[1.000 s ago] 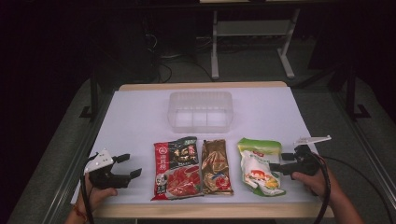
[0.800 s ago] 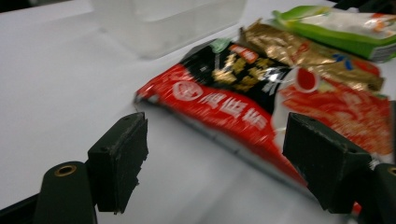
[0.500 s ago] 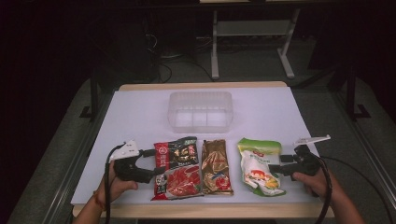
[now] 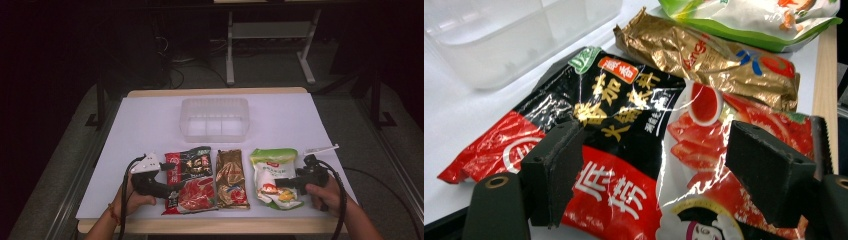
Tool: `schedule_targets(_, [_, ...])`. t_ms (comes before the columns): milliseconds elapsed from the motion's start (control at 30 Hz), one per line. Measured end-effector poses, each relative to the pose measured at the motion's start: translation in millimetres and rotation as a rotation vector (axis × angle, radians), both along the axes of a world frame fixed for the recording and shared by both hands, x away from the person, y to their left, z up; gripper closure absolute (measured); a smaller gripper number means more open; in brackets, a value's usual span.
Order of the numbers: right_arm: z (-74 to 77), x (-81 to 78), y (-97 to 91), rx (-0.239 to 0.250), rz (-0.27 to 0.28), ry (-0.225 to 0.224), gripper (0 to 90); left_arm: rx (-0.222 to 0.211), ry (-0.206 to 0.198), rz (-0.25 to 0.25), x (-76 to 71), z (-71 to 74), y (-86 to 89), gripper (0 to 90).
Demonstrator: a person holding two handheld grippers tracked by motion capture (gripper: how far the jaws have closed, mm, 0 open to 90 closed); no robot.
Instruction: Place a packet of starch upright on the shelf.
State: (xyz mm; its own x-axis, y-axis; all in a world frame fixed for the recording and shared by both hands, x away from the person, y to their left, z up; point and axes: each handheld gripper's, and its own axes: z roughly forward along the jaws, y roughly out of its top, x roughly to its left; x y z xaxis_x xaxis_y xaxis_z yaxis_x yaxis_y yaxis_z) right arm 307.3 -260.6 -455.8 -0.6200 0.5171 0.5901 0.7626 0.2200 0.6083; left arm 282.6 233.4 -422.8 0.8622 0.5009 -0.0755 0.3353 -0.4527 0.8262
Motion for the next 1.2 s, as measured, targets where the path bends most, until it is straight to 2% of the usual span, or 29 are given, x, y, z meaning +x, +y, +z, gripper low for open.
schedule_targets(67, [1.4, 1.4, 8.2, 0.0, 0.026, -0.006, 14.5, 0.007, -0.003, 0.002, -0.5, -0.6, 0.8, 22.8])
schedule_targets(133, [1.1, 3.6, 16.9, 0.0, 0.055, -0.008, 21.4, 0.004, -0.006, 0.004, -0.9, 0.2, 2.7, 22.8])
schedule_targets(200, [0.4, 5.4, 20.8, 0.009, 0.071, -0.006, 37.1, 0.0, -0.008, 0.008, -1.3, 0.8, 3.9, 22.7])
schedule_targets(233, [0.4, 5.4, 20.8, 0.009, 0.071, -0.006, 37.1, -0.005, -0.01, 0.013, -1.3, 1.8, 5.6, 22.7])
schedule_targets(267, [3.3, 5.3, 21.3, 0.009, 0.086, -0.034, 50.0, -0.014, -0.014, 0.021, -1.2, 2.7, 8.0, 22.7])
schedule_targets(300, [3.3, 5.3, 21.3, 0.009, 0.086, -0.034, 50.0, -0.017, -0.017, 0.029, -0.9, 3.4, 10.4, 22.7])
schedule_targets(333, [5.1, 4.5, 21.0, 0.011, 0.09, -0.048, 54.9, -0.025, -0.016, 0.036, -0.7, 3.7, 12.2, 22.7])
schedule_targets(367, [8.4, 2.2, 21.4, 0.006, 0.102, -0.081, 61.0, -0.026, -0.021, 0.052, -0.2, 4.5, 17.9, 22.6])
schedule_targets(433, [11.5, -0.1, 22.4, 0.001, 0.107, -0.098, 64.1, -0.029, -0.022, 0.057, 0.2, 4.9, 20.8, 22.6])
schedule_targets(467, [17.7, -4.3, 24.8, -0.009, 0.119, -0.144, 70.7, -0.034, -0.024, 0.068, 0.3, 5.3, 23.4, 22.6])
schedule_targets(500, [17.7, -4.3, 24.8, -0.009, 0.119, -0.144, 70.7, -0.037, -0.028, 0.076, 0.5, 5.8, 26.3, 22.6])
schedule_targets(567, [24.6, -9.6, 29.6, -0.043, 0.131, -0.193, 71.7, -0.05, -0.033, 0.093, 0.4, 7.6, 32.3, 22.6])
schedule_targets(667, [33.2, -15.5, 35.2, -0.068, 0.141, -0.257, 73.7, -0.062, -0.041, 0.123, 0.5, 9.8, 41.5, 22.6])
schedule_targets(700, [35.7, -17.1, 36.8, -0.08, 0.132, -0.273, 74.1, -0.058, -0.047, 0.131, 0.2, 10.2, 44.0, 22.6])
schedule_targets(733, [39.5, -19.5, 39.1, -0.093, 0.109, -0.311, 74.8, -0.055, -0.061, 0.148, -0.8, 10.4, 49.1, 22.6])
schedule_targets(800, [43.3, -21.7, 40.6, -0.108, 0.085, -0.352, 75.3, -0.057, -0.063, 0.154, -1.2, 10.5, 51.9, 22.6])
schedule_targets(833, [43.3, -21.7, 40.6, -0.108, 0.085, -0.352, 75.3, -0.053, -0.066, 0.166, -1.9, 10.4, 54.7, 22.6])
schedule_targets(900, [48.1, -23.4, 42.0, -0.135, 0.047, -0.407, 75.7, -0.038, -0.077, 0.184, -3.6, 10.0, 60.8, 22.6])
schedule_targets(933, [48.1, -23.4, 42.0, -0.135, 0.047, -0.407, 75.7, -0.032, -0.08, 0.195, -4.2, 9.2, 64.3, 22.6])
schedule_targets(1000, [51.2, -24.0, 42.1, -0.132, 0.028, -0.438, 76.0, -0.016, -0.078, 0.216, -4.8, 7.1, 71.3, 22.6])
schedule_targets(1033, [54.4, -24.8, 42.5, -0.137, 0.004, -0.468, 76.2, -0.005, -0.07, 0.237, -5.7, 4.4, 77.6, 22.6])
schedule_targets(1067, [54.4, -24.8, 42.5, -0.137, 0.004, -0.468, 76.2, -0.005, -0.07, 0.237, -5.7, 4.4, 77.6, 22.6])
schedule_targets(1100, [59.0, -25.3, 43.9, -0.145, -0.03, -0.508, 76.2, 0.0, -0.072, 0.251, -7.2, 2.1, 82.5, 22.6])
schedule_targets(1200, [62.8, -25.0, 44.8, -0.136, -0.06, -0.529, 76.3, -0.003, -0.068, 0.268, -9.0, -0.1, 88.0, 22.6])
